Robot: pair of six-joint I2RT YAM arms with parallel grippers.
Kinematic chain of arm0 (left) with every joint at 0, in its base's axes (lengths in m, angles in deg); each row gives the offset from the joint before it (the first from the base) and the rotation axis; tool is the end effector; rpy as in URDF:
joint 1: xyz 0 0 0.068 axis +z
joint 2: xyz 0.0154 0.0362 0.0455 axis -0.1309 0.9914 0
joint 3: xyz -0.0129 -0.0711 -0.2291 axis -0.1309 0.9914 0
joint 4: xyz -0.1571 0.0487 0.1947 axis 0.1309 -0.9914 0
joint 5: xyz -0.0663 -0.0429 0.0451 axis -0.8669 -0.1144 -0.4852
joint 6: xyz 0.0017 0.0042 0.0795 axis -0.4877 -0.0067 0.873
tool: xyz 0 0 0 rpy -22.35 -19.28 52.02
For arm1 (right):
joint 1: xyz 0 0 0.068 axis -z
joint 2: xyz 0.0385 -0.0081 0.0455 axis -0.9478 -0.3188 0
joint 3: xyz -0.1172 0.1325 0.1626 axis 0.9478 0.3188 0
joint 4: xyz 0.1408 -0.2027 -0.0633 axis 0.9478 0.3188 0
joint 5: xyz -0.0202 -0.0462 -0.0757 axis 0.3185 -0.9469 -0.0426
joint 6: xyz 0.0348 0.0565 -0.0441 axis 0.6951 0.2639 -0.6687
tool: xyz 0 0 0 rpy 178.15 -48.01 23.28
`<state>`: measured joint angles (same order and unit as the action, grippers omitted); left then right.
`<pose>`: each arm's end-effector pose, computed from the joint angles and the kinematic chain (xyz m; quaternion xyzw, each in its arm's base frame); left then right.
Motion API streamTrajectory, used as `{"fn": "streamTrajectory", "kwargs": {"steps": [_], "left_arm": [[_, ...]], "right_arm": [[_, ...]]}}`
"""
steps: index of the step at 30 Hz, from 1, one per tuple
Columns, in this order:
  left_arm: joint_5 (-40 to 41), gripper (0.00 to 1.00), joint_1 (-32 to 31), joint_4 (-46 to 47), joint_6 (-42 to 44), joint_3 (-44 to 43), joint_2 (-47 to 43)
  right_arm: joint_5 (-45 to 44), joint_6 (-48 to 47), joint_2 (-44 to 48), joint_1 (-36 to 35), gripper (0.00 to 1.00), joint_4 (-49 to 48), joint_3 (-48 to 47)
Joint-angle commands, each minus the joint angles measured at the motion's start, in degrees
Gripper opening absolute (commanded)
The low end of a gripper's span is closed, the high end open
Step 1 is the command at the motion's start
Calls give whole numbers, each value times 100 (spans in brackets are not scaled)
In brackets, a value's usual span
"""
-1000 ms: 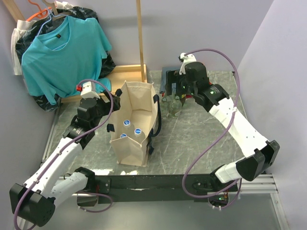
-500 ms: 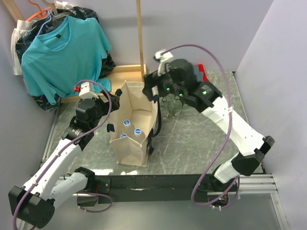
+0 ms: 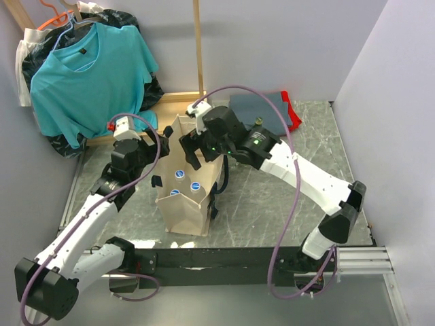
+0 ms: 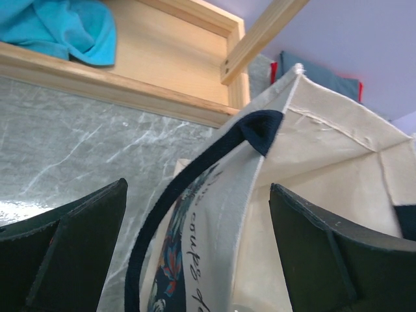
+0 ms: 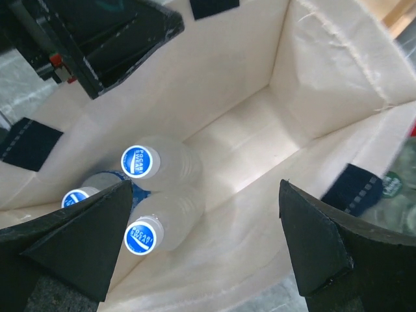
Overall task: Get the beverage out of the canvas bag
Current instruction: Take out the drink from the canvas bag.
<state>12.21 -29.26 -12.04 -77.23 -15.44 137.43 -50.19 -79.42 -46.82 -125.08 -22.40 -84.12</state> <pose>0.2491 -0.0795 0.2844 -0.1771 0.7703 -0.1962 0.5803 0.2235 0.2997 0.3597 -0.3488 0.8053 0.2223 0.4246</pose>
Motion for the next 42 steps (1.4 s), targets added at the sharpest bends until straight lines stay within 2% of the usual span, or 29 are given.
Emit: {"fn": "streamTrajectory", "kwargs": {"steps": [1, 13, 25, 36, 42], "left_arm": [[323, 96, -6, 327, -13, -255, 110], [508, 96, -6, 283, 75, -493, 497], [429, 96, -6, 169, -40, -484, 383], [1553, 96, 3, -111, -514, -211, -355], [1677, 96, 3, -174, -558, -106, -549]], "right_arm": [[456, -36, -332, -56, 98, 82, -201], [852, -167, -1115, -319, 97, 407, -895], [1133, -159, -1063, -425, 96, 118, -474], [1265, -211, -1247, -425, 97, -67, -333], [1327, -202, -1493, -425, 97, 3, -553]]}}
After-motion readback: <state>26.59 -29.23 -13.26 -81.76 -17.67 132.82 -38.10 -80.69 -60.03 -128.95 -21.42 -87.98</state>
